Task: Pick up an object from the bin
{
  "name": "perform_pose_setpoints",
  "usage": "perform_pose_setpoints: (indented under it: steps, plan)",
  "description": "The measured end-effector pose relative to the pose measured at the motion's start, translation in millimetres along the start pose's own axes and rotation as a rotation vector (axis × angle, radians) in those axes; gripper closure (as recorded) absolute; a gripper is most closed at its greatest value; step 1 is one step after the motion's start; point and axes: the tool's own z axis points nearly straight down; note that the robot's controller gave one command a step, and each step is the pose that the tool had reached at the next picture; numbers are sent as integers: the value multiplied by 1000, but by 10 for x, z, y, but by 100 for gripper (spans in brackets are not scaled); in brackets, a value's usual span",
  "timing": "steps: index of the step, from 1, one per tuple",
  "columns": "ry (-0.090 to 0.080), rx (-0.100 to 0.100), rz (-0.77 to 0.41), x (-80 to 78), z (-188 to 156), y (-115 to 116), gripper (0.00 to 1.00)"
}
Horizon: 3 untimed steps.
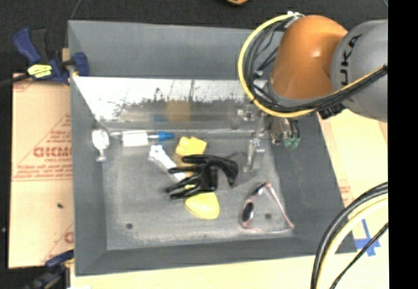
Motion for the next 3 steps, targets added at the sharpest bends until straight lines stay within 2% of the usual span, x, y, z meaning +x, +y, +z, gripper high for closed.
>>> perform_pose_setpoints:
  steps: [1,2,3]
  plan:
    - [0,0,0,0,0,0,0]
    - [-3,1,-188,-44,468,55,0]
    - [-5,1,-239,-150,562,133,0]
